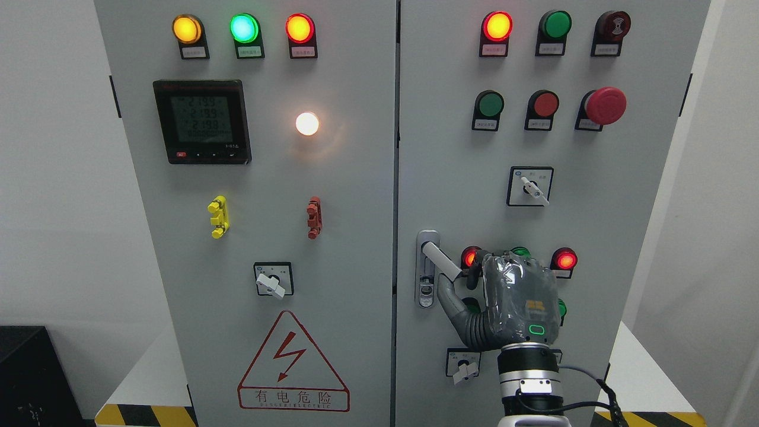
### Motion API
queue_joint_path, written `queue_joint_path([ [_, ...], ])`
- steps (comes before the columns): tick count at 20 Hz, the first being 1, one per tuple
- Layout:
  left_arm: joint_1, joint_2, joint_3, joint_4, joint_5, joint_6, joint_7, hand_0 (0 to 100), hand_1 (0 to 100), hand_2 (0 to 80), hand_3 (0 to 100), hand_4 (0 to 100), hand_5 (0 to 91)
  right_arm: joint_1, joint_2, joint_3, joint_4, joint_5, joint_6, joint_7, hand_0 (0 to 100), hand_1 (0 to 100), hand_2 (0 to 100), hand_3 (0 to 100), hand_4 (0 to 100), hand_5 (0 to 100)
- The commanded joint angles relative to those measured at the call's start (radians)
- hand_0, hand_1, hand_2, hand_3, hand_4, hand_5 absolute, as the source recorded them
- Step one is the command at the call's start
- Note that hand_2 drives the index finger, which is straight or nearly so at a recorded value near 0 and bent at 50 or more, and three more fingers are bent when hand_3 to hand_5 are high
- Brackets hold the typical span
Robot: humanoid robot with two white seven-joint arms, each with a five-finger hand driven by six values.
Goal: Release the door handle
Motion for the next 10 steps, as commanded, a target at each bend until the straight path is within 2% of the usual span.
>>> queue_joint_path([
  [1,0.000,-0.001,0.000,0.000,0.000,0.001,-0.001,0,0,4.3,10,0,0.0,-0.001,0.000,-0.006,-0.002,0.000,0.001,0.001,46,41,73,100,79,71],
  [10,0.000,0.001,0.000,0.000,0.000,0.003,-0.001,0,0,4.2,11,0,0.0,-0.004,-0.001,-0.015,-0.002,0.000,-0.001,0.001,46,41,73,100,79,71],
])
